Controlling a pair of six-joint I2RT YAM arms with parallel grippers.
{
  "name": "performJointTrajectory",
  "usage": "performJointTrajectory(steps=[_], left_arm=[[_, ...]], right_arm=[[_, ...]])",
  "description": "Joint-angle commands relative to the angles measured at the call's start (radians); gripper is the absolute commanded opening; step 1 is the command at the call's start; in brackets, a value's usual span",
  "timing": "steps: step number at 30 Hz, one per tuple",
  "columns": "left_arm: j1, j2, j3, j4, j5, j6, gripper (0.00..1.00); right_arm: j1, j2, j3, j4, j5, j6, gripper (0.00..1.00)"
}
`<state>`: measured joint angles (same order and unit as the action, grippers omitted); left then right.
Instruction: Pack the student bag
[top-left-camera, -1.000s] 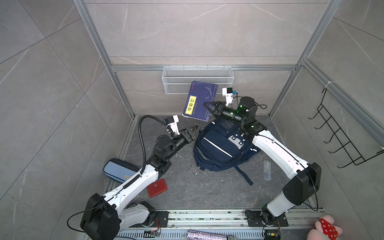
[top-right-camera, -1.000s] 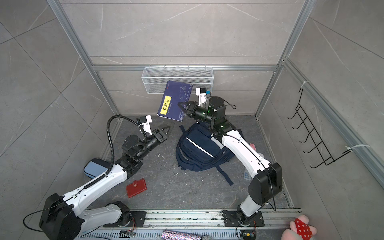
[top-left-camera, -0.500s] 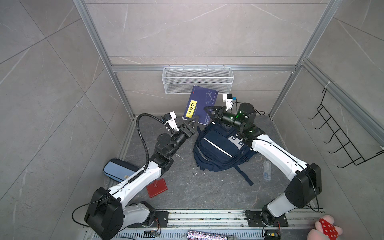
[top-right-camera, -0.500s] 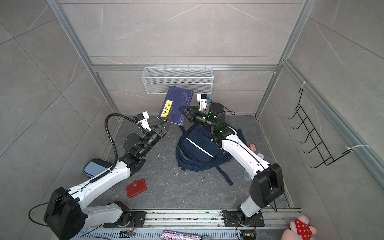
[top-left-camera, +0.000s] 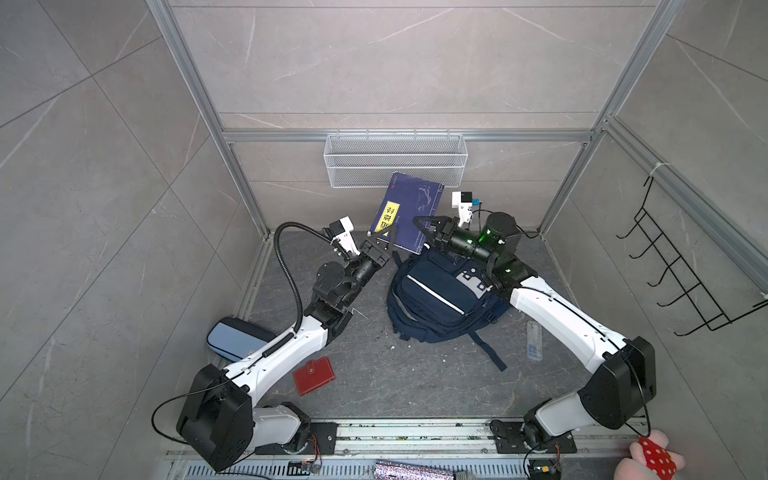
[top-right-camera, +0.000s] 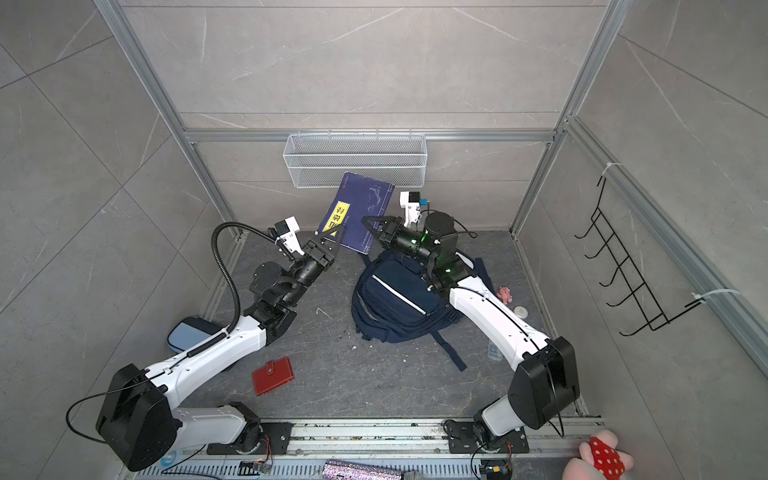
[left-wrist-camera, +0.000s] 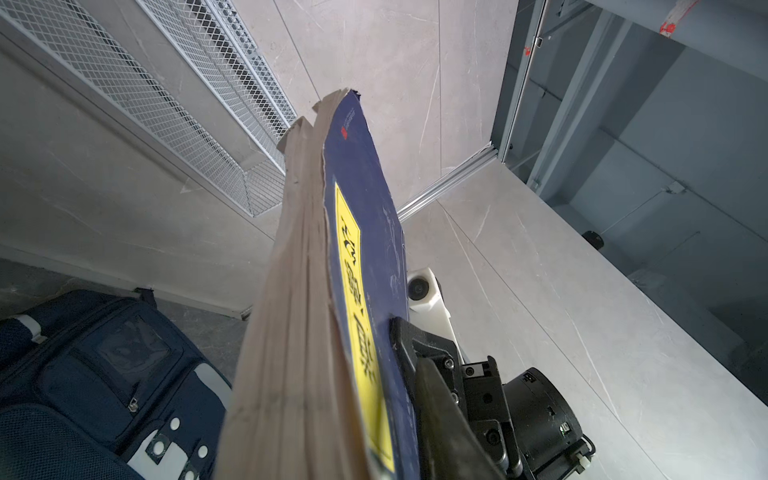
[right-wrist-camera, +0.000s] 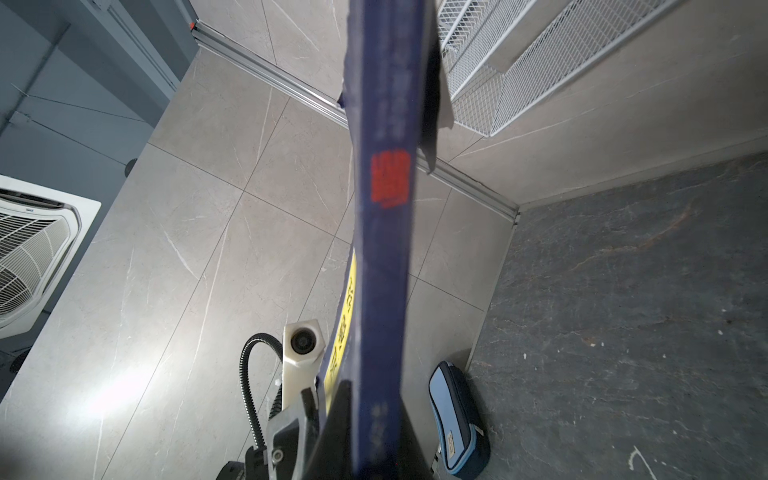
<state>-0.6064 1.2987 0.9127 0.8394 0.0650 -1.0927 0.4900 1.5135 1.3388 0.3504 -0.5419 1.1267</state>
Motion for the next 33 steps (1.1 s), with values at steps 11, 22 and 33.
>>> performJointTrajectory(steps=[11, 22, 33], left_arm=[[0.002, 0.006, 0.064, 0.034, 0.004, -0.01, 0.08], [0.003, -0.12, -0.009, -0.122, -0.024, 0.063, 0.0], [0.098, -0.444, -0.189, -0.479, -0.028, 0.114, 0.0]], right_arm=[[0.051, 0.013, 0.006, 0.029, -0.052, -0.019, 0.0], [0.056, 0.011, 0.098, -0.231, -0.074, -0.173, 0.21], [0.065, -0.036, 0.198, -0.79, 0.008, -0.549, 0.96]])
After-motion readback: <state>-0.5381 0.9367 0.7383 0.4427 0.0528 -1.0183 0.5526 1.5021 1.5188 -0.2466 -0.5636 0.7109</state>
